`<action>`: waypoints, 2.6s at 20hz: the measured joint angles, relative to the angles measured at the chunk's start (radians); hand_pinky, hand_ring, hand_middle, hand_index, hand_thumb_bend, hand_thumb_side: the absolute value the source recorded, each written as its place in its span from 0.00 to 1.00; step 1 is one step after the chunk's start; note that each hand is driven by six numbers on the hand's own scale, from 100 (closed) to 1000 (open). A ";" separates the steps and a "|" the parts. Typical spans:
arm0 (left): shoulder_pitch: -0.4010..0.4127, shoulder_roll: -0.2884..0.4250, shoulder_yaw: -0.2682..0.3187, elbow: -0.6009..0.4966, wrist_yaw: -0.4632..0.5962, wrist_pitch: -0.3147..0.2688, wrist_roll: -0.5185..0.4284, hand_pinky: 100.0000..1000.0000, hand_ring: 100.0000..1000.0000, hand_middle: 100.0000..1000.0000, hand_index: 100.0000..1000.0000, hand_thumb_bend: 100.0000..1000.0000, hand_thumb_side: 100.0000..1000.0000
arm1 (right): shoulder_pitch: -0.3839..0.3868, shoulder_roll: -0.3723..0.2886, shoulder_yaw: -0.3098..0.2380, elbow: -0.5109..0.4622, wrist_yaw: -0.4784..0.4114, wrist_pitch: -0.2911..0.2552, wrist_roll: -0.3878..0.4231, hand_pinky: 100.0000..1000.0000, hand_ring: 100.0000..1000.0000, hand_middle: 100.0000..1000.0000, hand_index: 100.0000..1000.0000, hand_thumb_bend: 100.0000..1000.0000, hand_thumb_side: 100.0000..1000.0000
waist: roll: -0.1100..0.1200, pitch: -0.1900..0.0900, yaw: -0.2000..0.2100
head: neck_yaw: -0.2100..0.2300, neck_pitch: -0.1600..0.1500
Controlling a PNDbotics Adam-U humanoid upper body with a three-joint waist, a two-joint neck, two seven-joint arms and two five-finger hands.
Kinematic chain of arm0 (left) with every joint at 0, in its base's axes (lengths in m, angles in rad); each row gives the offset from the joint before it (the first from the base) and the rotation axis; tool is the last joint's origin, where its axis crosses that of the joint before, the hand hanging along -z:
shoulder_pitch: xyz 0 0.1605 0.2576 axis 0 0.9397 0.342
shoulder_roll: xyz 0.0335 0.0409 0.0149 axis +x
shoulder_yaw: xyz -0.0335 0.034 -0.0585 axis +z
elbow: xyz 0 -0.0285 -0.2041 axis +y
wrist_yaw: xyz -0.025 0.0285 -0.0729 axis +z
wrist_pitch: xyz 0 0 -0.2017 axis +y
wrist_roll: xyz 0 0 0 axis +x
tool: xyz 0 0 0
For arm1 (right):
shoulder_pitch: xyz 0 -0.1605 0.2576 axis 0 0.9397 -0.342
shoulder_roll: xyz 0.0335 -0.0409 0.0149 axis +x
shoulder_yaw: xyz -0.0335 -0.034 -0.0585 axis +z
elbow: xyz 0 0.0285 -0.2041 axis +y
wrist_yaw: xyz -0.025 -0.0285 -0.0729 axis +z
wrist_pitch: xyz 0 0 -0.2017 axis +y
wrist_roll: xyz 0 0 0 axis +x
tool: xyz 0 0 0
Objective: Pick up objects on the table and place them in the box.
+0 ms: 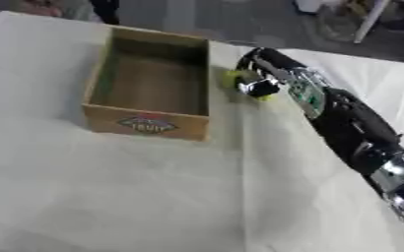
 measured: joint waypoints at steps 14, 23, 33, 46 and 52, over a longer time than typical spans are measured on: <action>0.013 0.000 0.000 0.000 0.002 -0.001 0.001 0.58 0.86 0.57 0.66 0.14 0.54 | -0.027 -0.054 0.000 -0.207 -0.137 0.024 -0.037 0.04 0.23 0.38 0.60 0.00 0.12 | 0.012 -0.039 -0.040 | 0.021 0.001; 0.011 0.000 -0.006 0.000 0.006 -0.001 -0.007 0.58 0.86 0.57 0.66 0.14 0.54 | -0.109 -0.003 0.054 -0.254 -0.183 0.027 0.033 0.06 0.24 0.39 0.62 0.00 0.13 | 0.011 -0.037 0.010 | 0.007 0.000; -0.008 -0.010 -0.021 0.000 0.011 0.000 -0.023 0.58 0.86 0.57 0.66 0.15 0.55 | -0.151 0.112 0.105 -0.200 -0.114 -0.010 0.080 0.14 0.30 0.46 0.67 0.00 0.17 | 0.005 -0.018 0.065 | -0.026 -0.016; -0.011 -0.018 -0.025 0.000 0.012 0.002 -0.028 0.59 0.86 0.57 0.66 0.15 0.55 | -0.142 0.181 0.137 -0.141 0.081 -0.112 0.122 0.75 0.86 0.86 0.90 0.25 0.26 | 0.003 -0.013 0.055 | -0.033 -0.018; -0.008 -0.018 -0.024 0.000 0.014 0.002 -0.028 0.59 0.86 0.57 0.66 0.15 0.55 | -0.133 0.181 0.135 -0.160 0.078 -0.123 0.122 0.71 0.84 0.83 0.90 0.09 0.17 | 0.004 -0.016 0.030 | -0.024 -0.017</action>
